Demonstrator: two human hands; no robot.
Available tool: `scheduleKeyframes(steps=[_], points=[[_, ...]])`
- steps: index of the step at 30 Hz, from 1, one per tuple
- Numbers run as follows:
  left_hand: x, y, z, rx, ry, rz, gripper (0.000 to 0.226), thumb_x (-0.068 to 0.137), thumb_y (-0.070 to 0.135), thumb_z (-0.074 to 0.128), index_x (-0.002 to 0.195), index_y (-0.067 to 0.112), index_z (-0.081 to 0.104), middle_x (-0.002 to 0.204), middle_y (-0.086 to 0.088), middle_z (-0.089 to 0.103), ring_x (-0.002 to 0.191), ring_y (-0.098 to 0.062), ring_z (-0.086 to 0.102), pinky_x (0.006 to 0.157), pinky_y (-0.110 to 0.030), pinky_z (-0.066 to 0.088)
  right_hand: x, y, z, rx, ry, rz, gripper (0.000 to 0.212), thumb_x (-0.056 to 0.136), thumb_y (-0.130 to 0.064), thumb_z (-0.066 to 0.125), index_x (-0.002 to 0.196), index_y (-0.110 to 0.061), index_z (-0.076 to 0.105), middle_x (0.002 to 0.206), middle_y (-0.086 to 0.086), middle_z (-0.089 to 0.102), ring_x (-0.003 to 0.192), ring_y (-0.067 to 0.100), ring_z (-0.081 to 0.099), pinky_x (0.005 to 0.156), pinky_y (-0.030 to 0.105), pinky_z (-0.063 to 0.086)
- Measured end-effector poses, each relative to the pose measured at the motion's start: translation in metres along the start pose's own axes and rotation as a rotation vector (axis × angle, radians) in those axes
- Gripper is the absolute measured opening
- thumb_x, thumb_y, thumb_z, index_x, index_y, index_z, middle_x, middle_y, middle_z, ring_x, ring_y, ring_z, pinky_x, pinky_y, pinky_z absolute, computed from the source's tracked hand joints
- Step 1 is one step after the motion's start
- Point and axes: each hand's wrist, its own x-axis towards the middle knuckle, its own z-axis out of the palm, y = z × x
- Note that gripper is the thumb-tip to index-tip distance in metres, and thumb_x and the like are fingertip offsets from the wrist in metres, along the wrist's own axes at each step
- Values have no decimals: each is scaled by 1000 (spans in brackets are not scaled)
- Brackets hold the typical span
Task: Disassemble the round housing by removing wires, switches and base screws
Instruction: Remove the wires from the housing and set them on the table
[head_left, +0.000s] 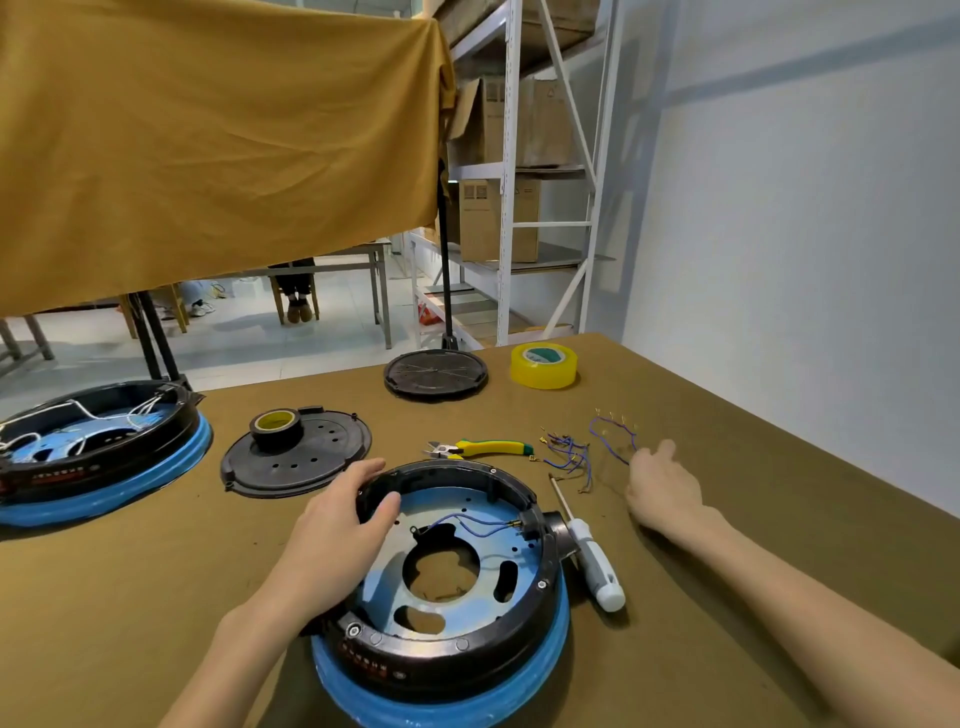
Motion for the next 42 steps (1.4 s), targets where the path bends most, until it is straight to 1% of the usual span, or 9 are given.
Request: scheduleKeyframes(steps=[7, 11, 13, 17, 22, 26, 29, 33, 42], points=[[-1, -8, 2, -204, 106, -116, 37, 102, 21, 58, 139, 22, 61, 131, 6, 65, 116, -6, 58, 96, -28, 46, 19, -13, -16, 353, -120, -46, 20, 90, 1, 48, 72, -7, 46, 84, 13, 47, 73, 28, 49, 64, 34, 38], [-2, -9, 3, -263, 116, -144, 33, 104, 20, 55, 135, 23, 63, 114, 18, 67, 89, 14, 60, 75, -13, 44, 17, -12, -13, 370, -101, -51, 39, 93, 0, 51, 131, -3, 62, 126, 17, 64, 109, 31, 62, 98, 38, 50], [-2, -9, 4, -270, 121, -147, 33, 103, 18, 55, 135, 24, 64, 119, 13, 68, 95, 13, 59, 76, -11, 43, 8, -17, -15, 240, 51, -106, 37, 96, -11, 53, 132, -13, 64, 128, 14, 64, 114, 33, 59, 99, 42, 49], [-3, -8, 4, -269, 123, -148, 34, 103, 15, 55, 135, 24, 63, 119, 11, 69, 95, 8, 61, 75, -11, 44, -20, -45, -29, 422, 276, -415, 21, 100, -18, 56, 115, -20, 71, 108, 1, 67, 100, 16, 61, 91, 36, 52], [-6, -9, 3, -254, 118, -133, 36, 102, 13, 55, 137, 22, 62, 115, 15, 67, 89, 17, 60, 67, -3, 43, -60, -97, -43, 548, -75, -842, 21, 100, -38, 56, 105, -28, 74, 99, -12, 61, 92, 3, 57, 79, 19, 46], [-14, -2, 0, -176, 125, -57, 39, 101, 14, 58, 140, 22, 59, 130, 11, 62, 119, -3, 56, 87, -10, 39, -52, -114, -34, 547, 55, -668, 28, 107, -23, 43, 122, -16, 66, 117, 5, 56, 112, 21, 51, 99, 36, 42], [-17, 11, -3, 45, 92, 201, 37, 98, 24, 63, 136, 28, 60, 132, 19, 55, 125, 3, 48, 104, -15, 35, -43, -118, -29, 866, -205, -394, 34, 110, -17, 34, 124, -10, 64, 121, 11, 63, 116, 26, 57, 98, 36, 43], [-12, 43, 10, 197, -208, 389, 33, 98, 43, 61, 130, 36, 64, 125, 25, 63, 117, 7, 53, 102, -19, 43, -39, -118, -16, 878, -221, -355, 38, 109, -15, 35, 111, -5, 72, 116, 10, 68, 110, 22, 59, 92, 33, 42], [7, 62, 37, 338, -222, 441, 15, 91, 48, 71, 100, 36, 74, 102, 18, 68, 95, -5, 61, 87, -28, 50, -36, -118, -12, 893, -240, -357, 34, 109, -18, 35, 107, -12, 69, 112, 7, 68, 104, 19, 59, 87, 31, 41]])
